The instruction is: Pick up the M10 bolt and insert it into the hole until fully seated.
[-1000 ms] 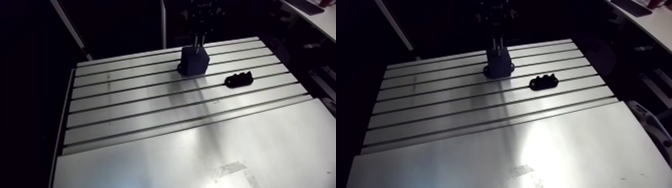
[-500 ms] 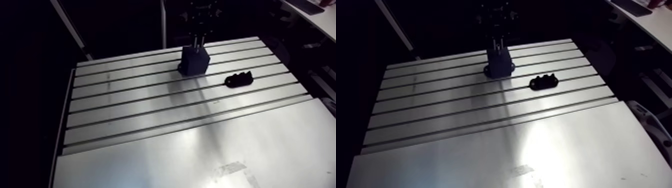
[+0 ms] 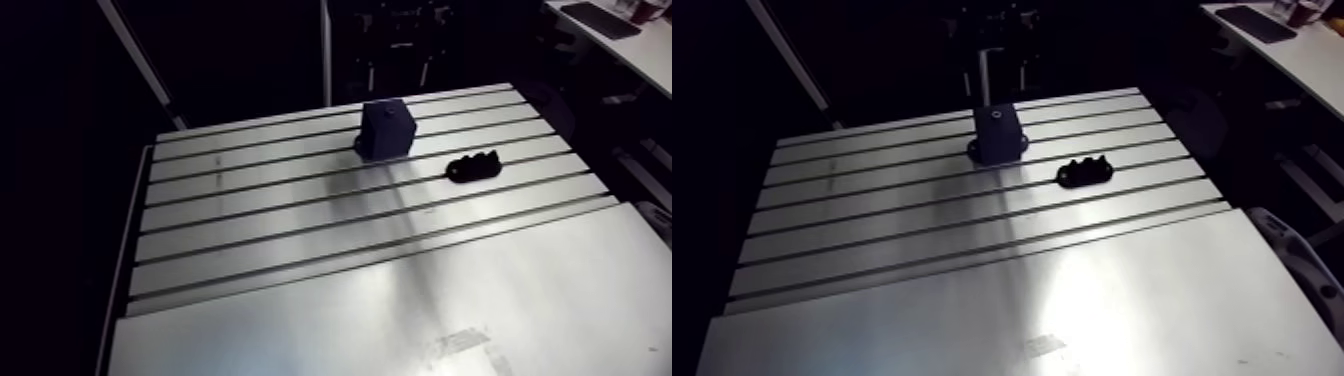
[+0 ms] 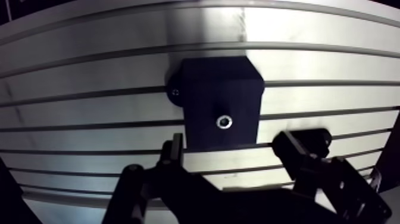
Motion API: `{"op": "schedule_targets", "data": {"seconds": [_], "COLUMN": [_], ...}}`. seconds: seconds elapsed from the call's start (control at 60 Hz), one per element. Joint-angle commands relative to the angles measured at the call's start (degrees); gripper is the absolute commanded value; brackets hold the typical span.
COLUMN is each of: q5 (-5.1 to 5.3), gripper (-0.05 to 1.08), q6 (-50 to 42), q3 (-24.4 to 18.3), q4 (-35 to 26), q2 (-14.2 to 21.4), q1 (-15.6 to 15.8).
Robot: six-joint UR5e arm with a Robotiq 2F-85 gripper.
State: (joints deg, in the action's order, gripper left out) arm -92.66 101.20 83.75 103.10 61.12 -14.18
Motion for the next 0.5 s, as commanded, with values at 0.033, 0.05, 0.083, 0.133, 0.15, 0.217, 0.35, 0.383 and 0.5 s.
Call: {"op": "schedule_targets", "data": {"seconds": [0.033,0.05,0.083,0.133,0.15,0.217,0.35,0.383,0.5], "q5": [-0.27,-0.36,-0.45,-0.61,-0.63,-0.55,-0.14,-0.04,0.33], "gripper": [0.00,0.00,0.00,0.00,0.00,0.00,0.00,0.00,0.00], "q6": [-0.1,-0.2,-0.2,-0.3,-0.4,-0.7,-0.8,-0.9,-2.3], "q3": [-1.2,-1.4,-1.4,-1.4,-1.1,-0.8,-1.1,-1.4,-2.6], "q4": [-2.5,-3.3,-4.0,-4.5,-4.8,-5.4,-8.9,-10.0,-12.6], "q2": [3.4,4.0,4.5,5.0,5.5,6.6,9.7,10.6,13.1], "q1": [0.2,0.2,0.2,0.3,0.3,0.4,0.5,0.7,1.1]}}
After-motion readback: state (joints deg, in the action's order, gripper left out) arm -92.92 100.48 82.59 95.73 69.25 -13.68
